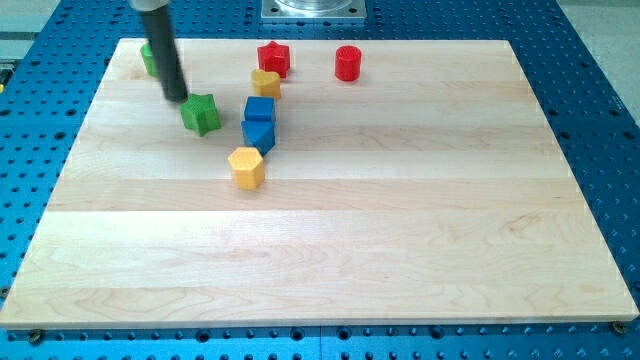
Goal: Move the green circle to the top left of the green star
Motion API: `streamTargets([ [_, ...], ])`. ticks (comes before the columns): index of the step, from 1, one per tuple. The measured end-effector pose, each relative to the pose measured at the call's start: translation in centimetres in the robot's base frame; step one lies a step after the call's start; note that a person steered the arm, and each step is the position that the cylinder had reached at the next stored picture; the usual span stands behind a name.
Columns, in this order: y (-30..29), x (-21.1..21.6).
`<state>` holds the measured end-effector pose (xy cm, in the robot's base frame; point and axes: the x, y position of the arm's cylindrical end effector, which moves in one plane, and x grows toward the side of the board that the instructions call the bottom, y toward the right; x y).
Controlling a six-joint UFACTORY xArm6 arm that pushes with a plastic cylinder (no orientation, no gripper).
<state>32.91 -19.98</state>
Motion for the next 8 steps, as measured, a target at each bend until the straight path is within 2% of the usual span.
streamTargets([
  [1,4.7,3.9],
  [2,0.6,4.5],
  [3,-10.1,1.2],
  [4,-8.7,-7.0],
  [5,-4.1,-10.2],
  [6,1.4,-4.2],
  [7,3.9,-3.9],
  [8,5.6,-7.1],
])
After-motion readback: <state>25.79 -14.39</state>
